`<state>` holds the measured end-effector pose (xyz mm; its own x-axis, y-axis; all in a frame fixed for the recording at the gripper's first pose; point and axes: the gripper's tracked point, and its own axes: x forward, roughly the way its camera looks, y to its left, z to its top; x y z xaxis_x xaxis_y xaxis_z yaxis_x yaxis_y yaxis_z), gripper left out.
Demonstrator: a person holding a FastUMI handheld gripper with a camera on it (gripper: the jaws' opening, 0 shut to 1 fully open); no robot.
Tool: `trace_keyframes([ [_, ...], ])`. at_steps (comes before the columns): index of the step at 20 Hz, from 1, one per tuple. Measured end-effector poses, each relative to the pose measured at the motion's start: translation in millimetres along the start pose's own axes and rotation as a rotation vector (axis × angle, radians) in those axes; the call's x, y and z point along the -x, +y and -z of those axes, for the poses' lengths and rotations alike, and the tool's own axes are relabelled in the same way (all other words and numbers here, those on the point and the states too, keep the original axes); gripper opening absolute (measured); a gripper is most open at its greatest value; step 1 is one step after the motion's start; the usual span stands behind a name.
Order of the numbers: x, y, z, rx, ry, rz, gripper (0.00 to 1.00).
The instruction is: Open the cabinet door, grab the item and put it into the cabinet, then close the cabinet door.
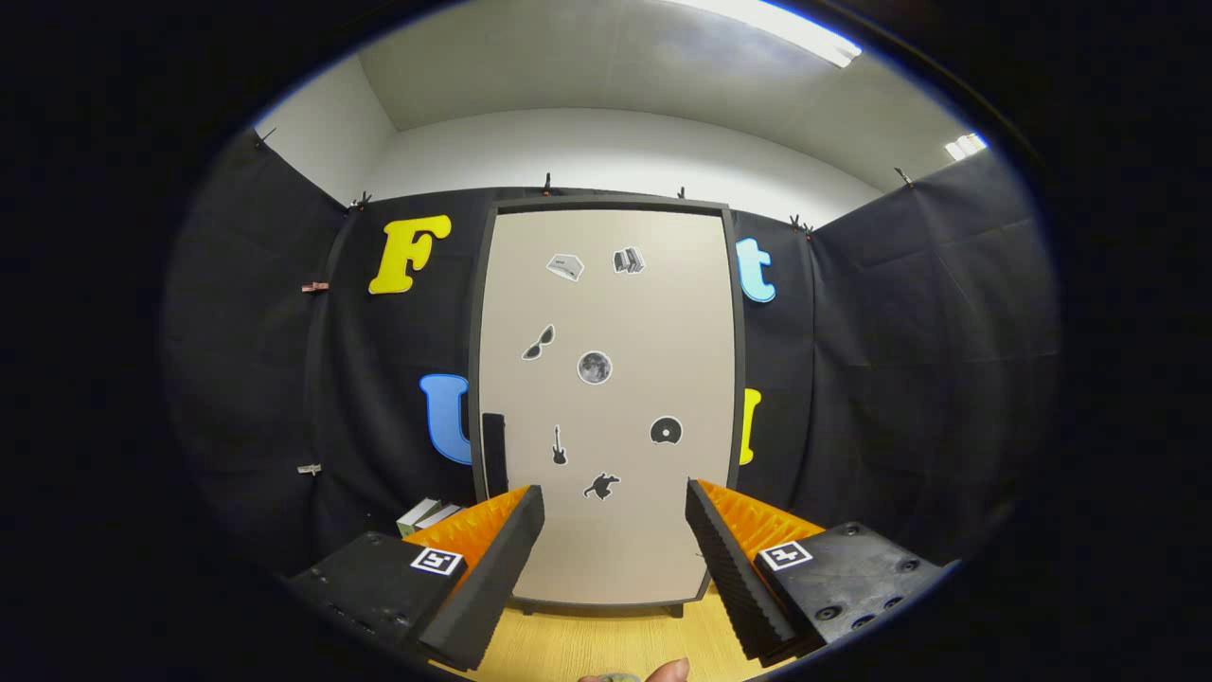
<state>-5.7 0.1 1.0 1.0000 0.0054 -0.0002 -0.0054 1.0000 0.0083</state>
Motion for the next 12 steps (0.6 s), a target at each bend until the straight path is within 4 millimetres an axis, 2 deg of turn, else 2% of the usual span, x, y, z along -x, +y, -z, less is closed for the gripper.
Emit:
trace_keyframes([
  [7,2,5,-1,-0.007,-0.002,-0.013,0.97],
  [10,-7,20,-3,-0.033,-0.001,-0.044,0.97],
  [12,-20,36,-7,-0.046,-0.01,-0.065,0.97],
])
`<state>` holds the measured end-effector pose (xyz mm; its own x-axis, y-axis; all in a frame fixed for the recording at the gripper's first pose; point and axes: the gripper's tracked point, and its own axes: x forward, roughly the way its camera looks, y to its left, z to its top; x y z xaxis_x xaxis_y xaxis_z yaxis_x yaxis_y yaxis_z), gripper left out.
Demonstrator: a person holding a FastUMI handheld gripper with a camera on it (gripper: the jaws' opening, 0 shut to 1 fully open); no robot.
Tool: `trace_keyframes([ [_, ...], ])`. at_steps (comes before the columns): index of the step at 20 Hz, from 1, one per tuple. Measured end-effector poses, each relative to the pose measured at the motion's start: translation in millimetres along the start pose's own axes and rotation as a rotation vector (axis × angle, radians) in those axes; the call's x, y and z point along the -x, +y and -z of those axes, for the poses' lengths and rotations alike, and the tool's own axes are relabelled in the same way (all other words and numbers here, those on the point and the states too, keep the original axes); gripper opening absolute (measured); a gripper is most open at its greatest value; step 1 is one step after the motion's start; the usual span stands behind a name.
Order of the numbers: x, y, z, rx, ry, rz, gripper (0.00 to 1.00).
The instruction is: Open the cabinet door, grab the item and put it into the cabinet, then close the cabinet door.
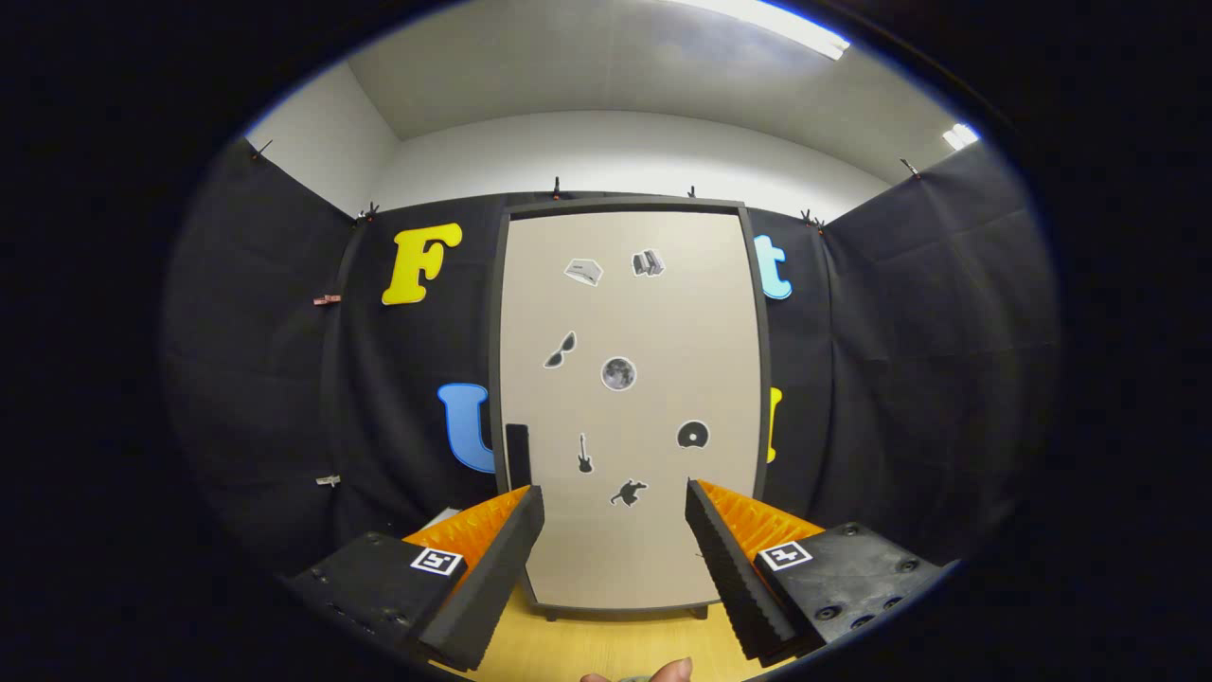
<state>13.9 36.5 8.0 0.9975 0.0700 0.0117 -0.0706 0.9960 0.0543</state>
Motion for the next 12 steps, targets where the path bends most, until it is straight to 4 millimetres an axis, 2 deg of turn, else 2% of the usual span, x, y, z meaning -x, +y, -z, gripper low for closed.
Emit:
trace_keyframes([
  [5,-56,51,11,-0.019,-0.003,-0.056,0.97],
  [10,-119,86,50,-0.032,0.044,-0.067,0.97],
  [12,-144,94,63,-0.023,0.052,-0.059,0.97],
])
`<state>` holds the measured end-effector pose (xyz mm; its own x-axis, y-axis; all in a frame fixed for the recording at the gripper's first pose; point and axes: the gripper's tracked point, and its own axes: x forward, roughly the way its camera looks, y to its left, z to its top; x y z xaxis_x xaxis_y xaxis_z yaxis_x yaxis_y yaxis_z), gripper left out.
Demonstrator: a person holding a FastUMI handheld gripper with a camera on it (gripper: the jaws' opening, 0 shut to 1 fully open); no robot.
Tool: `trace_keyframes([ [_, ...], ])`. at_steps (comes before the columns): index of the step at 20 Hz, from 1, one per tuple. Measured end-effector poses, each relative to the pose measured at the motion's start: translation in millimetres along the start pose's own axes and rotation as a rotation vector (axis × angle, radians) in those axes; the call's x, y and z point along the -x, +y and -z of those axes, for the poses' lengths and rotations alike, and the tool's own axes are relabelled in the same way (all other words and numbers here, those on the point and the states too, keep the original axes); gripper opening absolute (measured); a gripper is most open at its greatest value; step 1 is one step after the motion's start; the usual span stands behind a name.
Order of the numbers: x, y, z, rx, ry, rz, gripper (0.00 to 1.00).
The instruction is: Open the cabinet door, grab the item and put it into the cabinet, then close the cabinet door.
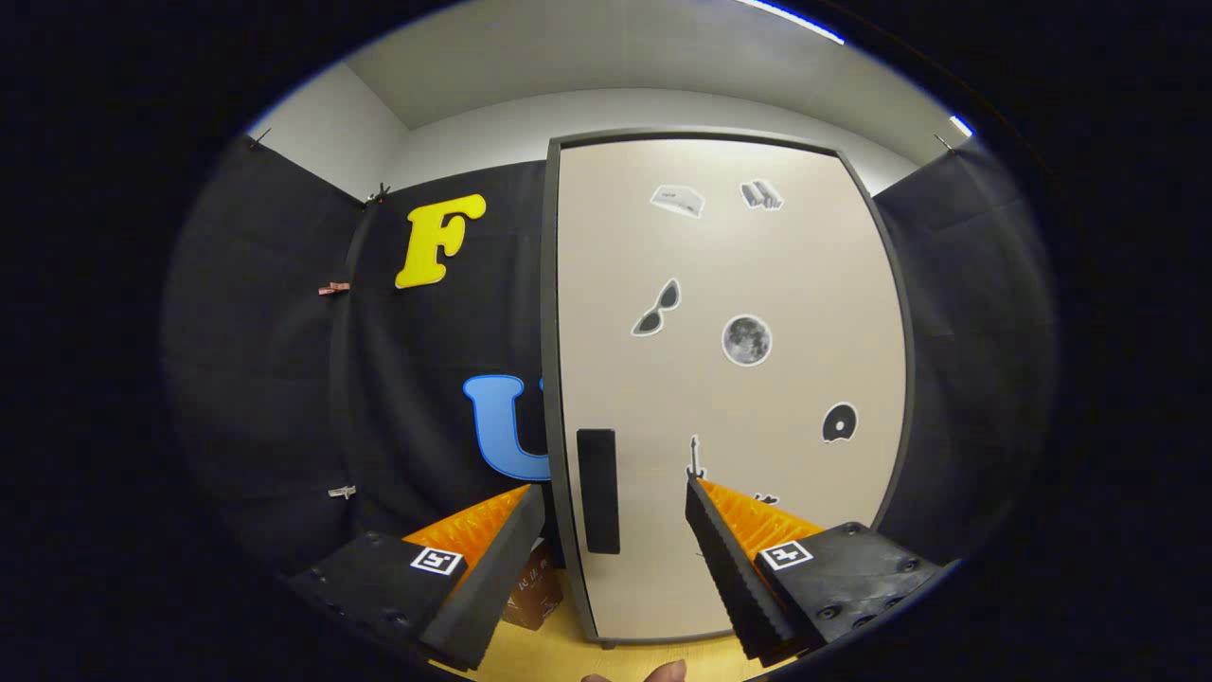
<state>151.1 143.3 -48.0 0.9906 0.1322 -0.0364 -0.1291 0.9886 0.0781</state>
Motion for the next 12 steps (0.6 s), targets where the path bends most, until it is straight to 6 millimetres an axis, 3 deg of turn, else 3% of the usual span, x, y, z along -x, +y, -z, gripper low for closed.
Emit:
trace_keyframes([
  [5,-54,1,27,0.01,0.025,0.043,0.95],
  [7,-67,1,33,0.006,0.034,0.056,0.83],
  [8,-74,-1,37,0.009,0.038,0.066,0.83],
  [11,-85,-5,41,-0.014,0.049,0.096,0.54],
  [12,-85,-3,43,-0.025,0.063,0.099,0.54],
])
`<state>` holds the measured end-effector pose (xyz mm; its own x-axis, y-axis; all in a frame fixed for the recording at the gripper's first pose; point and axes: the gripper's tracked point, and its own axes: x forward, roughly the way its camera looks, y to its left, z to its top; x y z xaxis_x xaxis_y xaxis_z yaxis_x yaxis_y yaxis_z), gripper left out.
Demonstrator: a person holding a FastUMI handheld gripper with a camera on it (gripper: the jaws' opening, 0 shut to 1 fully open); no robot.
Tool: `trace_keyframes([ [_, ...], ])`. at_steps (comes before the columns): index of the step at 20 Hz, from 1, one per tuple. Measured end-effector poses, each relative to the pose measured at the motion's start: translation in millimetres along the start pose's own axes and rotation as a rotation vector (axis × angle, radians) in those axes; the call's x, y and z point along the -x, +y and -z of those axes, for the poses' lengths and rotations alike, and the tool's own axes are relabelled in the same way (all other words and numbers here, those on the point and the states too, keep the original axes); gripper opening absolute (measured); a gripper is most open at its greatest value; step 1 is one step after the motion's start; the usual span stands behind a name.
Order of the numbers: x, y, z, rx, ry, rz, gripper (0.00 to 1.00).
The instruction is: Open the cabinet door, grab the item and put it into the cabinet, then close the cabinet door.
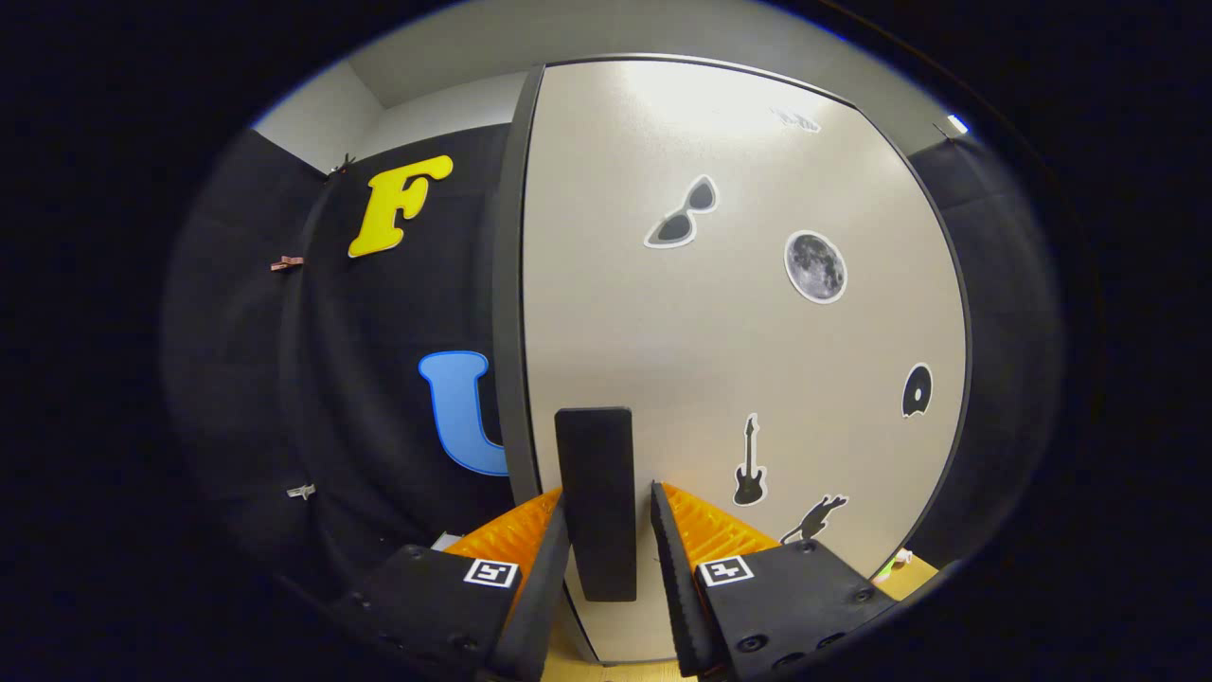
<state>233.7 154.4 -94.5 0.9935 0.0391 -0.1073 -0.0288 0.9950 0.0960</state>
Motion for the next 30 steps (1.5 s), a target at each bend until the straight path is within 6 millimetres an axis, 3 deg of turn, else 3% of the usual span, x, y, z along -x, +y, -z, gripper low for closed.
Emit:
trace_keyframes([
  [7,-3,5,1,0.025,0.011,0.004,0.17],
  [11,14,5,-1,0.018,0.023,-0.04,0.17],
  [15,60,6,-9,0.009,0.01,-0.119,0.17],
  [20,113,-19,-17,-0.008,0.011,-0.174,0.17],
  [30,165,-72,-22,-0.039,0.024,-0.177,0.17],
])
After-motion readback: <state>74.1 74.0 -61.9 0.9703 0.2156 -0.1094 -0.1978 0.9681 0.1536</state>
